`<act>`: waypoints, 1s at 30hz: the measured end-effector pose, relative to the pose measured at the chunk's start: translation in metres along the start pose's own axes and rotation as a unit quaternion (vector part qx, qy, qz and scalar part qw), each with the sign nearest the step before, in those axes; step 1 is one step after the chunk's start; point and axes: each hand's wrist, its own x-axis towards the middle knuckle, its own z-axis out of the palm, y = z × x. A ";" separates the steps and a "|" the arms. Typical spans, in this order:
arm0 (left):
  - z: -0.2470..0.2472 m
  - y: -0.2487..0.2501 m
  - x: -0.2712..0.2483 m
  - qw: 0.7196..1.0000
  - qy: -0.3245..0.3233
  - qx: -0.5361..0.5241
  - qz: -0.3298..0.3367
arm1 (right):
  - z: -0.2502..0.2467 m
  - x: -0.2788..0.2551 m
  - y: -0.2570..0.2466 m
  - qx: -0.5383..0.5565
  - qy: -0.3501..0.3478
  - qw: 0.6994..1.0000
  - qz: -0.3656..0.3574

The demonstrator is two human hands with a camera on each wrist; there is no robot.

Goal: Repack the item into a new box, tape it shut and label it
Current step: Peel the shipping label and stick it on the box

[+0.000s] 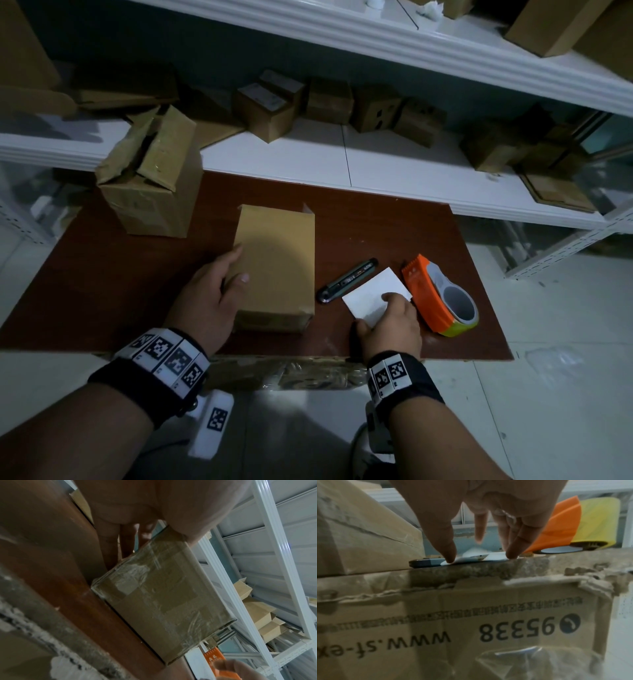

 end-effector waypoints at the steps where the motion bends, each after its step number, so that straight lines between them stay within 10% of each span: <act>1: 0.000 0.000 0.000 1.000 0.000 0.000 -0.001 | 0.000 -0.001 0.000 -0.001 0.004 1.000 0.000; 20: -0.002 0.001 0.000 1.000 -0.003 0.003 0.009 | -0.011 -0.002 -0.007 -0.153 -0.041 0.986 -0.044; 24: -0.001 0.004 -0.002 1.000 0.017 0.014 0.001 | -0.018 0.001 -0.009 0.058 0.010 0.998 0.028; 30: -0.010 0.024 -0.009 0.991 0.086 0.079 0.066 | -0.045 -0.002 -0.016 0.366 0.063 0.926 0.068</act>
